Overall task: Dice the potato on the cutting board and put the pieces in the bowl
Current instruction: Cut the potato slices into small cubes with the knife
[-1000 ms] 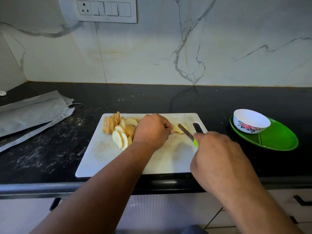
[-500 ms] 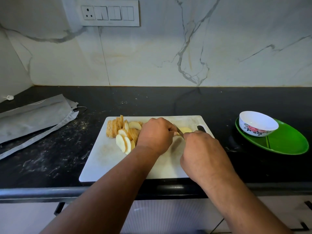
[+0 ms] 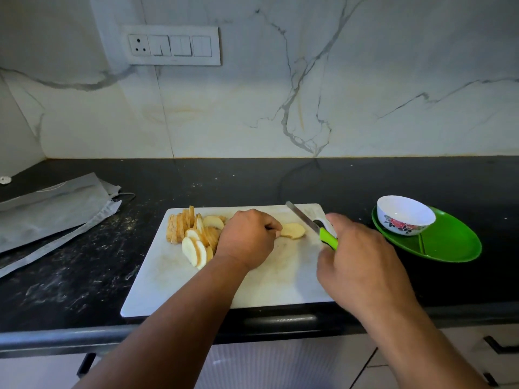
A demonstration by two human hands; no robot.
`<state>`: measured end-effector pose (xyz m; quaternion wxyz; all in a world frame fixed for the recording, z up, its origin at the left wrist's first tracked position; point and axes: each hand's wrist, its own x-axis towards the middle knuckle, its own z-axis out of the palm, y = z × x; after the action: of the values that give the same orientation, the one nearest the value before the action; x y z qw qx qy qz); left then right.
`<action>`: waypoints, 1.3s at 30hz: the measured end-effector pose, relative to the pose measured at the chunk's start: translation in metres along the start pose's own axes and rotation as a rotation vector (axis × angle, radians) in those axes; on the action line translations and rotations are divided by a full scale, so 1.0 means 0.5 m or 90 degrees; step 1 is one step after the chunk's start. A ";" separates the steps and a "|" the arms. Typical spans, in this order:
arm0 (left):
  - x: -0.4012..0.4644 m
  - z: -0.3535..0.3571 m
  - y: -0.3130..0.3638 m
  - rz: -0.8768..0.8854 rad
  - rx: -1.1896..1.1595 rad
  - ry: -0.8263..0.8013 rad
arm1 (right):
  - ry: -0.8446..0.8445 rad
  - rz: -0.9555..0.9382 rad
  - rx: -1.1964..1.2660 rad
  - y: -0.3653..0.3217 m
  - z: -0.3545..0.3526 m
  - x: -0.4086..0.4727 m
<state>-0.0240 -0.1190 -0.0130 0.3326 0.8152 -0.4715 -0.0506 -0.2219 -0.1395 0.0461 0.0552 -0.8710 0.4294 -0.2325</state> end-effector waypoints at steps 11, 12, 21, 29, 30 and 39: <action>0.008 -0.002 0.009 0.010 0.004 -0.037 | -0.097 0.122 0.218 0.036 0.113 0.137; 0.009 -0.002 0.009 0.002 -0.012 -0.036 | -0.098 0.109 0.220 0.037 0.121 0.141; 0.002 -0.006 0.012 -0.020 -0.091 0.004 | -0.290 -0.060 0.221 0.071 0.134 0.242; 0.003 -0.007 0.003 -0.047 -0.055 0.043 | -0.384 -0.091 0.384 0.092 0.140 0.264; 0.005 -0.006 0.002 -0.043 -0.046 0.045 | -0.375 -0.088 0.391 0.091 0.141 0.263; 0.005 0.004 0.002 0.000 0.024 0.063 | -0.309 -0.128 0.342 0.095 0.164 0.261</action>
<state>-0.0242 -0.1226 -0.0134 0.3402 0.8228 -0.4554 -0.0012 -0.1506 -0.2786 0.0061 0.3589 -0.8928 0.2400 -0.1283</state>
